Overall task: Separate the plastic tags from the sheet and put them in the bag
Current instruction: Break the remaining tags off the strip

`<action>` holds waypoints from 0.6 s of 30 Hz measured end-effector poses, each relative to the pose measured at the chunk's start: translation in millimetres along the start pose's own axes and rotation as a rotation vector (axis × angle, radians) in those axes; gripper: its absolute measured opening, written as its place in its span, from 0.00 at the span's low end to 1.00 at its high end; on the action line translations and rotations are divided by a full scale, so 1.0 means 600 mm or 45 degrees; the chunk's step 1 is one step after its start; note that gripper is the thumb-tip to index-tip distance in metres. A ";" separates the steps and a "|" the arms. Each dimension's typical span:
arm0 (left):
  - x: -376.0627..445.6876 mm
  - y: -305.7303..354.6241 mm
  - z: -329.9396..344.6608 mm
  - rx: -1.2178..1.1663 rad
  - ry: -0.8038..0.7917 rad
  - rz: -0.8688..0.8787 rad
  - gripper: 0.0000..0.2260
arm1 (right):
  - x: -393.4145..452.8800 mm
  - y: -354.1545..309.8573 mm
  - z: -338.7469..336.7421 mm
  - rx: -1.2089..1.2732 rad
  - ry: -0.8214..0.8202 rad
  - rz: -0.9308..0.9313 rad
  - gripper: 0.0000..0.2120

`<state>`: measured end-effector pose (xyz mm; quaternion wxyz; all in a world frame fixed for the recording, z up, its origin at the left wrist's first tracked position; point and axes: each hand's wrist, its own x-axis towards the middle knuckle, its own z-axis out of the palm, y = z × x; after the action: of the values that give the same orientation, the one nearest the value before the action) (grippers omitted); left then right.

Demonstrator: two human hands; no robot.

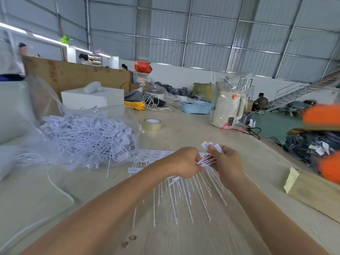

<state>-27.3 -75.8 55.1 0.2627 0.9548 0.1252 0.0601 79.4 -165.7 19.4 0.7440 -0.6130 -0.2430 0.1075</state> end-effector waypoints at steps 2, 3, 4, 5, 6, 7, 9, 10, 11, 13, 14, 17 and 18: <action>-0.027 -0.020 -0.030 0.066 0.044 -0.006 0.11 | -0.008 -0.008 0.022 -0.070 -0.132 0.020 0.07; -0.043 -0.032 -0.047 0.079 0.059 -0.016 0.11 | -0.012 -0.012 0.036 -0.090 -0.203 0.023 0.08; -0.061 -0.045 -0.065 0.097 0.081 -0.028 0.11 | -0.016 -0.017 0.051 -0.121 -0.265 0.013 0.09; -0.080 -0.060 -0.081 0.117 0.111 -0.042 0.10 | -0.021 -0.022 0.070 -0.163 -0.316 -0.015 0.08; -0.098 -0.077 -0.097 0.129 0.143 -0.060 0.10 | -0.025 -0.027 0.090 -0.220 -0.359 -0.064 0.07; -0.117 -0.093 -0.111 0.135 0.171 -0.085 0.09 | -0.031 -0.033 0.113 -0.262 -0.407 -0.110 0.06; -0.157 -0.128 -0.138 0.169 0.224 -0.141 0.09 | -0.042 -0.042 0.163 -0.279 -0.534 -0.160 0.02; -0.175 -0.147 -0.151 0.186 0.254 -0.170 0.09 | -0.046 -0.043 0.190 -0.293 -0.595 -0.179 0.05; -0.192 -0.166 -0.164 0.197 0.289 -0.204 0.10 | -0.051 -0.046 0.218 -0.321 -0.648 -0.195 0.09; -0.221 -0.203 -0.189 0.229 0.338 -0.290 0.10 | -0.054 -0.044 0.273 -0.443 -0.730 -0.254 0.14; -0.231 -0.220 -0.199 0.254 0.350 -0.330 0.10 | -0.054 -0.041 0.299 -0.513 -0.765 -0.296 0.16; -0.243 -0.264 -0.219 0.332 0.398 -0.449 0.13 | -0.045 -0.031 0.357 -0.818 -0.740 -0.560 0.16; -0.240 -0.279 -0.221 0.324 0.422 -0.498 0.16 | -0.035 -0.027 0.368 -1.022 -0.628 -0.784 0.16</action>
<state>-224.5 88.4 74.9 0.1234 0.9150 0.3546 0.1474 -49.8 10.6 58.8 0.3707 -0.7056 -0.5992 -0.0755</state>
